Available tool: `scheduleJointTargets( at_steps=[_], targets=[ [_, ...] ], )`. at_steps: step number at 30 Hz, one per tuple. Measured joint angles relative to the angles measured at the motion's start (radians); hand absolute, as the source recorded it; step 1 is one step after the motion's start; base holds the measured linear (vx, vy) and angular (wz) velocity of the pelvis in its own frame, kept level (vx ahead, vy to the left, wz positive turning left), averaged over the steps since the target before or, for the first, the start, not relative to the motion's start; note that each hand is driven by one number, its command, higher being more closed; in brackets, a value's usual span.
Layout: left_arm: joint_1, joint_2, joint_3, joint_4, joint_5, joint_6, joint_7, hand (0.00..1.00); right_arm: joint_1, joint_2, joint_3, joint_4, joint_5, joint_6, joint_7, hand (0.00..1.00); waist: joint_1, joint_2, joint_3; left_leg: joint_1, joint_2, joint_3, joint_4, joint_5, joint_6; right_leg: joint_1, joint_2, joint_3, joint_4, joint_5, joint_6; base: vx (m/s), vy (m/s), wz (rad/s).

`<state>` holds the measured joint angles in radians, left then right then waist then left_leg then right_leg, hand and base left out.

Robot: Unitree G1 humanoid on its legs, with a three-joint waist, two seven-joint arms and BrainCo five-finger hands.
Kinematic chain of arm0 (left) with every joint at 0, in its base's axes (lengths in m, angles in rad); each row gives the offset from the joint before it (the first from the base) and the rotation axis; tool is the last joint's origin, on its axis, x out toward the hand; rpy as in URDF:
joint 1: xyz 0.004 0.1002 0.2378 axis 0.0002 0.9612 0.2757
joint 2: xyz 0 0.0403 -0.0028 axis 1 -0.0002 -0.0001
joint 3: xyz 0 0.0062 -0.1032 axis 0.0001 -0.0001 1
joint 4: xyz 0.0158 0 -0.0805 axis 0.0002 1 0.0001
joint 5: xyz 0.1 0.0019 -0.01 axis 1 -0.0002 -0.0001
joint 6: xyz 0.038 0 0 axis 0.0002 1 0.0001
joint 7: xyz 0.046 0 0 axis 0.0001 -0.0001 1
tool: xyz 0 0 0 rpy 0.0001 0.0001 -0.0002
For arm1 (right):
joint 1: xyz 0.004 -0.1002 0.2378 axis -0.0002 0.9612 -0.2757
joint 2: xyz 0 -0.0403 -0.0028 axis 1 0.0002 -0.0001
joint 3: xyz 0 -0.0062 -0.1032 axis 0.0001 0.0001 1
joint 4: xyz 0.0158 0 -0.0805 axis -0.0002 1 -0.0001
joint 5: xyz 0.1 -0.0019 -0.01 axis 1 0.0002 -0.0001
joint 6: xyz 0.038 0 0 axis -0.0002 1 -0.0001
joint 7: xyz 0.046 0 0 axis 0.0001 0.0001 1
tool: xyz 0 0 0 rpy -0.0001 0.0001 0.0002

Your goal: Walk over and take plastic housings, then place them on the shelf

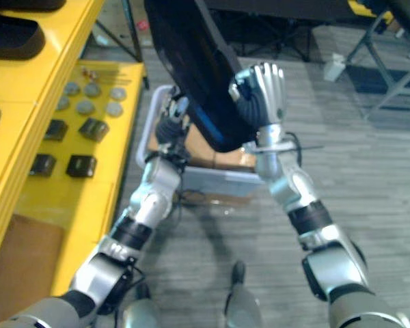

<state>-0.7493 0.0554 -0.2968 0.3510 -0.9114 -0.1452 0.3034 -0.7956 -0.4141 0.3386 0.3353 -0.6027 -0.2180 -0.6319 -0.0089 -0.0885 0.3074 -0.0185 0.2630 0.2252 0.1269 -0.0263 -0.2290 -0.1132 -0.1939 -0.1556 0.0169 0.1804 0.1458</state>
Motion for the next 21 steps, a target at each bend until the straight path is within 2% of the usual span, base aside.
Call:
scheduleJointTargets(
  at_steps=[3,21],
  targets=[
    [0.000,0.006,-0.001,0.000,0.005,0.018,0.017,0.00,0.000,0.000,0.011,0.002,0.001,-0.001,-0.001,1.00,0.002,0.005,-0.016,0.002,-0.001,-0.002,-0.001,0.000,0.000,0.009,0.000,-0.004,-0.013,0.005,0.000,0.00,0.000,0.00],
    [0.000,0.015,0.004,0.039,0.015,0.030,0.068,0.00,0.003,0.048,0.088,-0.046,0.054,-0.041,0.018,1.00,0.006,0.005,-0.024,0.003,-0.003,-0.007,0.009,0.001,0.000,0.039,0.002,-0.009,-0.065,0.040,-0.003,-0.01,0.008,0.00]
  ],
)
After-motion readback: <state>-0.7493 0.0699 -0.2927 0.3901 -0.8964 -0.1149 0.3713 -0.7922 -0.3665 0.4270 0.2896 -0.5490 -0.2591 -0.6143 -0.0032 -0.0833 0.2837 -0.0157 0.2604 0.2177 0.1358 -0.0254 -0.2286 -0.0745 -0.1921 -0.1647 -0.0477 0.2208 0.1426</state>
